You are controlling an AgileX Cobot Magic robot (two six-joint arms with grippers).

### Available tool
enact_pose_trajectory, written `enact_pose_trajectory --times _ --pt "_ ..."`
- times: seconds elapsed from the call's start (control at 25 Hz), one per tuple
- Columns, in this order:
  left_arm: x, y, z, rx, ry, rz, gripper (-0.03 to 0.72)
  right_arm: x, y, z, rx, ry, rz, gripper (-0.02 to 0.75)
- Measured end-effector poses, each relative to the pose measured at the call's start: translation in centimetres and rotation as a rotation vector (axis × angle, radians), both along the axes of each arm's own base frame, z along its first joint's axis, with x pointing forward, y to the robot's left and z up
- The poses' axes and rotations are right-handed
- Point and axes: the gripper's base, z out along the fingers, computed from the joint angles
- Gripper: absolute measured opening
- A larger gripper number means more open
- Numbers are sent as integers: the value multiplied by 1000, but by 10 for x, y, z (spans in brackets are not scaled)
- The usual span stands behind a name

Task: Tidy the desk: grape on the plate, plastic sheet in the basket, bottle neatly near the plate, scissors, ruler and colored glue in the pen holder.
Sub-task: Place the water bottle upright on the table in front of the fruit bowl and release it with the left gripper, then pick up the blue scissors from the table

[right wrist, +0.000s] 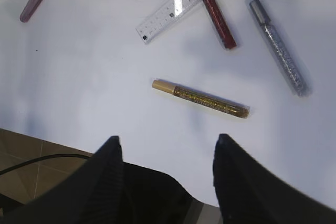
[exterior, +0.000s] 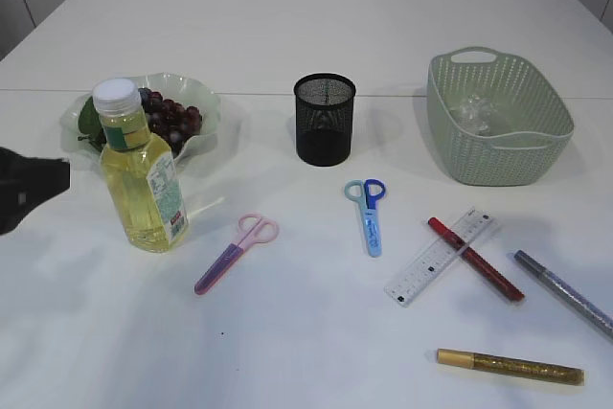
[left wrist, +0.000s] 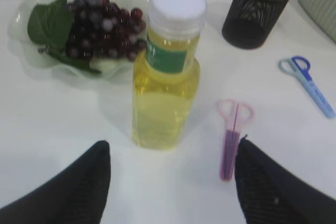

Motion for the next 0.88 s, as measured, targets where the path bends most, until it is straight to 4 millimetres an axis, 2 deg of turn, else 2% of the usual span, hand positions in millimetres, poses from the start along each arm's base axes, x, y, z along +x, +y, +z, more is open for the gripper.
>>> enact_pose_trajectory --times 0.28,0.6,0.72,0.88 --pt "-16 0 8 63 261 -51 532 1 2 1 31 -12 -4 438" --pt "-35 5 10 196 577 -106 532 10 11 10 175 -108 -51 438" --pt "-38 6 21 215 640 -119 532 11 12 11 195 -122 -61 438" --pt "-38 5 36 219 606 -137 532 13 12 12 203 -134 -77 438"
